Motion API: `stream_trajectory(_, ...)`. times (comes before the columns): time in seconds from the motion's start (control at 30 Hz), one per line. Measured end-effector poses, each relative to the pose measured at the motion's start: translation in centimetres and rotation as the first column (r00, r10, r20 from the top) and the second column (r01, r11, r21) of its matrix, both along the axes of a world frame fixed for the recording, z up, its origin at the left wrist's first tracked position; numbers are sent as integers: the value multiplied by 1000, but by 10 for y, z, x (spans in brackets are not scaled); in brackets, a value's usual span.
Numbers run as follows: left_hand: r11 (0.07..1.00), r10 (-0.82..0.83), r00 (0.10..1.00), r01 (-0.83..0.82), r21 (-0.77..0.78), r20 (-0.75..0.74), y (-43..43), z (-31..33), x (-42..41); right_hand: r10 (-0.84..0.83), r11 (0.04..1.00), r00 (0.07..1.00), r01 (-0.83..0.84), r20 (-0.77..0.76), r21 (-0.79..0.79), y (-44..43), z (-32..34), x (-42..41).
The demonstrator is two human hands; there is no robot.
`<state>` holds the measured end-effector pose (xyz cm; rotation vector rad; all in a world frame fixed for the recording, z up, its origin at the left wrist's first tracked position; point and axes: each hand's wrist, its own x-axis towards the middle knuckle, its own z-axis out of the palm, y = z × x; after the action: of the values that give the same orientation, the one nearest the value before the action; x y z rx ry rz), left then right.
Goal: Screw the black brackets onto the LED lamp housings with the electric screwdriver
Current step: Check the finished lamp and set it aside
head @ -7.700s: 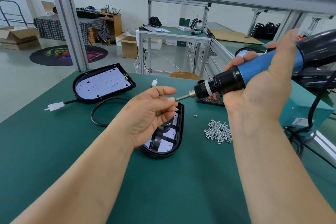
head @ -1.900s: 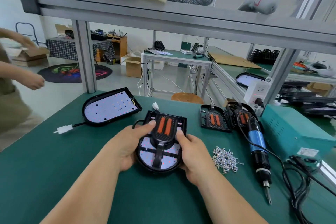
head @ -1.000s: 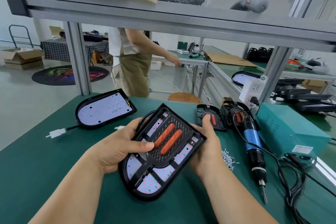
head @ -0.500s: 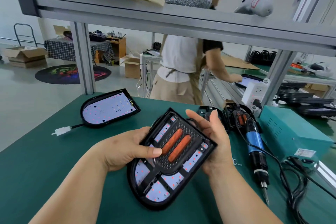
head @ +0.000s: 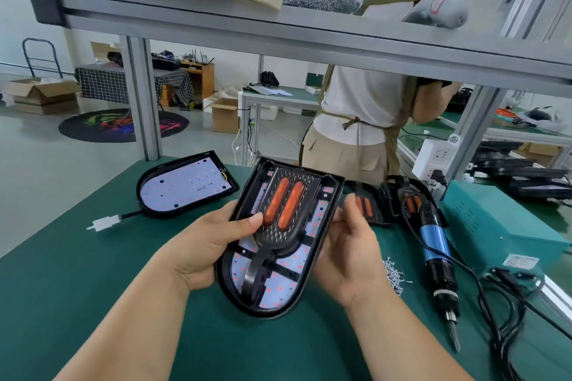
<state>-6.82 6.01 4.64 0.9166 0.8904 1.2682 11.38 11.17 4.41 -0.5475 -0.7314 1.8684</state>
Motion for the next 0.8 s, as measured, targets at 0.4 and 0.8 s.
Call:
stream_trajectory(0.4,999,-47,995,49,-10,91,4,-10,6,54,996,998,-53,15,-73,-4,4,-6)
stream_trajectory(0.8,985,-102,973,128,-119,206,4,-9,20,80,996,970,-88,-230,-24,2,-2,1)
